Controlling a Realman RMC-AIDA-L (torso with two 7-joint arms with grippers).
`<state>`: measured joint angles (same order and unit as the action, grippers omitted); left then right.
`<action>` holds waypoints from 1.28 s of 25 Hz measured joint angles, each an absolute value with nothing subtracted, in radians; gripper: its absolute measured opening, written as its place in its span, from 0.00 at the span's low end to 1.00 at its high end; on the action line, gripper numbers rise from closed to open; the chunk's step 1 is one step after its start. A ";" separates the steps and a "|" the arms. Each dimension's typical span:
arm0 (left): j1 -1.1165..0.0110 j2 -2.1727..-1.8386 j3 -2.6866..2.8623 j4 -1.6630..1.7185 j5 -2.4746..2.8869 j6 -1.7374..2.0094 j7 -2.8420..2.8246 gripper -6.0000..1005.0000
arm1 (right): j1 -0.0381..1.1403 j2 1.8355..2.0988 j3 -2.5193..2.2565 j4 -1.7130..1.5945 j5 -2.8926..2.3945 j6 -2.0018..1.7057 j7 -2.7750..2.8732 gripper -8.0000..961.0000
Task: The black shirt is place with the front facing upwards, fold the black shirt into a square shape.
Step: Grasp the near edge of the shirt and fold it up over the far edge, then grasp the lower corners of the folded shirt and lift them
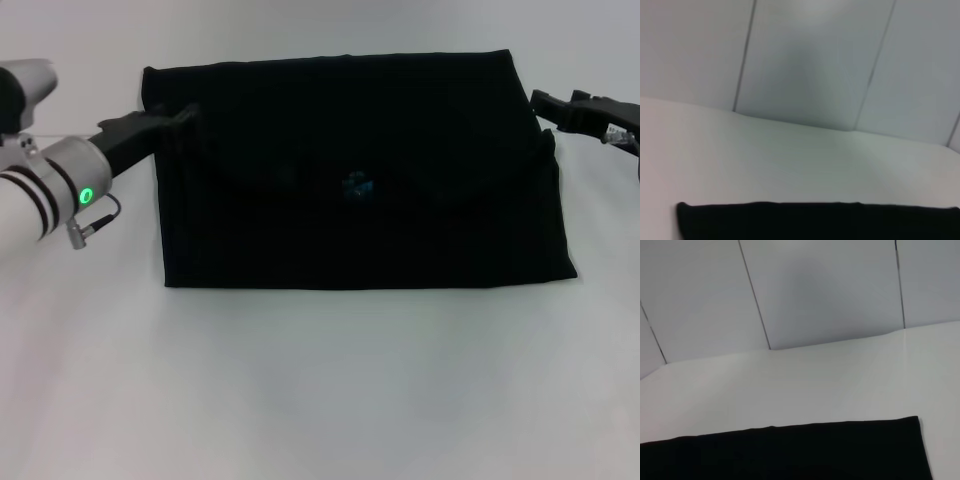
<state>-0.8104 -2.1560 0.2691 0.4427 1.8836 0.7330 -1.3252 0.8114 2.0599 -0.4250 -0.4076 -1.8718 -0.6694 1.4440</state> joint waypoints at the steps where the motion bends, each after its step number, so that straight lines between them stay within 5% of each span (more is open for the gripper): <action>1: -0.806 -2.155 0.270 0.447 1.876 0.733 -1.325 0.33 | 0.810 2.060 -0.425 -0.409 -1.872 -0.669 1.444 0.49; 7: -0.775 -2.152 0.274 0.471 1.863 0.790 -1.330 0.56 | 0.781 2.063 -0.423 -0.444 -1.871 -0.693 1.445 0.76; 14: -0.680 -2.134 0.395 0.609 1.878 0.990 -1.518 0.66 | 0.659 2.068 -0.431 -0.630 -1.876 -1.014 1.717 0.97; 22: -0.558 -2.107 0.539 0.766 1.894 1.118 -1.677 0.66 | 0.493 2.000 -0.572 -0.906 -1.955 -1.346 2.257 0.95; 28: -0.534 -2.087 0.598 0.821 1.960 1.126 -1.744 0.65 | 0.488 1.899 -0.569 -0.867 -2.080 -1.458 2.532 0.91; 32: -0.536 -2.085 0.600 0.822 1.967 1.108 -1.714 0.65 | 0.539 1.854 -0.580 -0.709 -2.142 -1.425 2.591 0.89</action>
<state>-0.5365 -2.0851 0.6001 0.8215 1.9665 1.1083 -1.7143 0.5388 1.8538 -0.5803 -0.7091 -2.1418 -1.4254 2.5910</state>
